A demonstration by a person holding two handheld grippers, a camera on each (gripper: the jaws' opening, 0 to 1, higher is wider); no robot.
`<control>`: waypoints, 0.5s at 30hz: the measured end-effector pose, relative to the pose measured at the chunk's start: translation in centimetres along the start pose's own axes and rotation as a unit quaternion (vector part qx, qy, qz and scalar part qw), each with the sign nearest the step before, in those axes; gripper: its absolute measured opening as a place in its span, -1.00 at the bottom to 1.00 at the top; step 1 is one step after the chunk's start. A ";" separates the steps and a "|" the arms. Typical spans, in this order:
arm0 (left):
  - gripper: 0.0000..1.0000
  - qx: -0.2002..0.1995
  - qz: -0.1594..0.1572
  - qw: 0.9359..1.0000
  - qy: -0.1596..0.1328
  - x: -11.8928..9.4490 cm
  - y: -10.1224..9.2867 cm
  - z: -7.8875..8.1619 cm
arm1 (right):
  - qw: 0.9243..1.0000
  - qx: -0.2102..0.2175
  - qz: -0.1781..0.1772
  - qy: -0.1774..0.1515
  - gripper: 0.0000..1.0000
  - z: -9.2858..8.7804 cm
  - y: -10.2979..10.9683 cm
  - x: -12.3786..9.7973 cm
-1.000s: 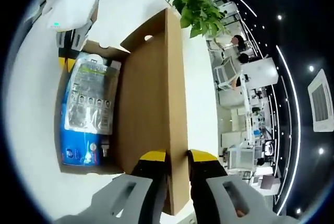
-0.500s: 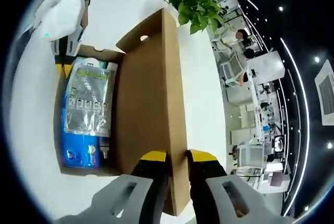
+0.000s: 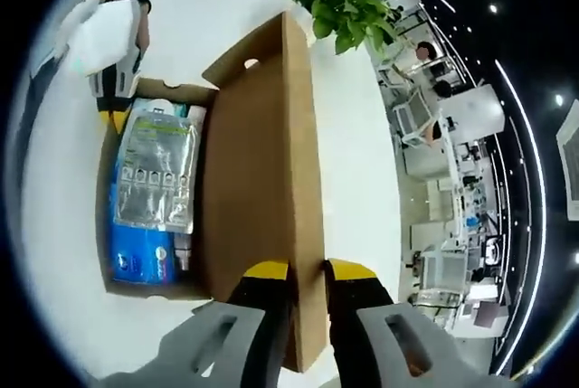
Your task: Operate the shoe box by opening the lid, removing the specified soft item, and placing it in the target area until the item is outside and the box remains undamaged.
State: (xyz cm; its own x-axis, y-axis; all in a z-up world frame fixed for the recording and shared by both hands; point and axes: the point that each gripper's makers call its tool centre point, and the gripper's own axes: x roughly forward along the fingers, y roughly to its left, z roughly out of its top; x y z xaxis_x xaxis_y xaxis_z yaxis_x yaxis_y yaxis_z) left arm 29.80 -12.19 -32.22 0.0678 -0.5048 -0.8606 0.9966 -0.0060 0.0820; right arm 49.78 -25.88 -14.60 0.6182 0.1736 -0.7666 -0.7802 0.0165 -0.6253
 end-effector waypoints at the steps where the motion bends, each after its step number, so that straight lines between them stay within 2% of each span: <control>1: -0.98 -0.001 0.000 1.000 0.000 0.0 0.0 0.0 | 1.000 0.016 0.003 -0.001 -0.76 0.0 -0.2 0.2; 15: -0.98 0.000 -0.001 1.000 0.007 0.0 0.1 -0.1 | 1.000 0.014 0.024 0.005 -0.78 0.3 -0.1 0.2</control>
State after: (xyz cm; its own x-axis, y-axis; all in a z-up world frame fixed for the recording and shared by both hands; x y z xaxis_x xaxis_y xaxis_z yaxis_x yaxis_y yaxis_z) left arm 29.91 -12.12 -32.28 0.0663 -0.4931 -0.8674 0.9968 -0.0069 0.0801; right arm 49.89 -25.53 -14.64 0.5807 0.1645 -0.7973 -0.8113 0.0355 -0.5835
